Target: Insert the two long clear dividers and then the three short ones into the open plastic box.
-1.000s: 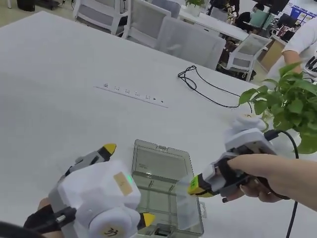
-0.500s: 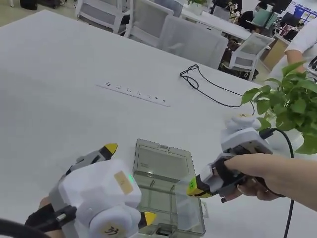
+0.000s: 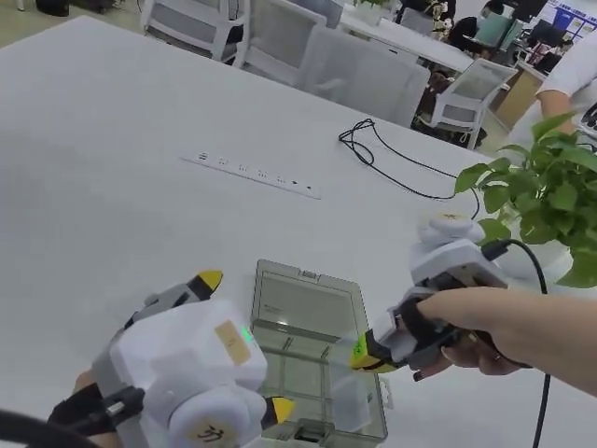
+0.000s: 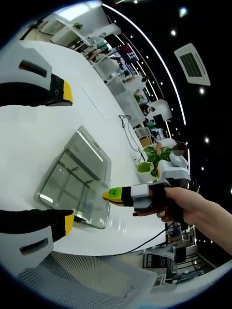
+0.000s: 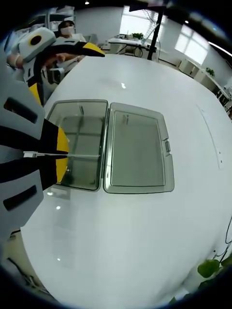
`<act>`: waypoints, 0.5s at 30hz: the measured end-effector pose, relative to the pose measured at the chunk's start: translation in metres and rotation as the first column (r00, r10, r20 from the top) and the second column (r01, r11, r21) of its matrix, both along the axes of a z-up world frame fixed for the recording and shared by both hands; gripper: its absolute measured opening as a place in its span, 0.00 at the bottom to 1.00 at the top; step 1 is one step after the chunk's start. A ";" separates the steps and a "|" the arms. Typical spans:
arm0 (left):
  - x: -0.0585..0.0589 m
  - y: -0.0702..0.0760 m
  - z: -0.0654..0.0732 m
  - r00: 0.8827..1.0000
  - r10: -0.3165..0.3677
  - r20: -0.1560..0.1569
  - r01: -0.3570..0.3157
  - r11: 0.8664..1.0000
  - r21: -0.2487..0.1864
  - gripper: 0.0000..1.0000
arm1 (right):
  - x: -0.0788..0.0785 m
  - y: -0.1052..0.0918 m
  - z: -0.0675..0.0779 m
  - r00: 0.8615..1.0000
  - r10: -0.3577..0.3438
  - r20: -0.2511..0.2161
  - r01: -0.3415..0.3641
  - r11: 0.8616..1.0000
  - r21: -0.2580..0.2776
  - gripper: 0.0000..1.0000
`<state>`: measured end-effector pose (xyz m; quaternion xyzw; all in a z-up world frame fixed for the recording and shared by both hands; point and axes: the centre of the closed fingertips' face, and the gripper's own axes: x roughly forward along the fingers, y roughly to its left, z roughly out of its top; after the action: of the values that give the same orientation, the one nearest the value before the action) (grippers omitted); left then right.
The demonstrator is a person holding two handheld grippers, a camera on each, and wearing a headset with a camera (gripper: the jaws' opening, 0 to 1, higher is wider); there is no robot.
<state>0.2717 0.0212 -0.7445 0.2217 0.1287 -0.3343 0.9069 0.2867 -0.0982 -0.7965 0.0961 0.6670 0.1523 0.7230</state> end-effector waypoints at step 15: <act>-0.001 -0.002 -0.001 1.000 -0.008 -0.009 0.008 1.000 -0.001 0.89 | 0.002 0.001 0.001 0.999 0.017 -0.027 -0.018 1.000 -0.016 0.02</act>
<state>0.2708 0.0189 -0.7460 0.2203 0.1320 -0.3389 0.9051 0.2882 -0.0971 -0.7956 0.0865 0.6785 0.1520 0.7134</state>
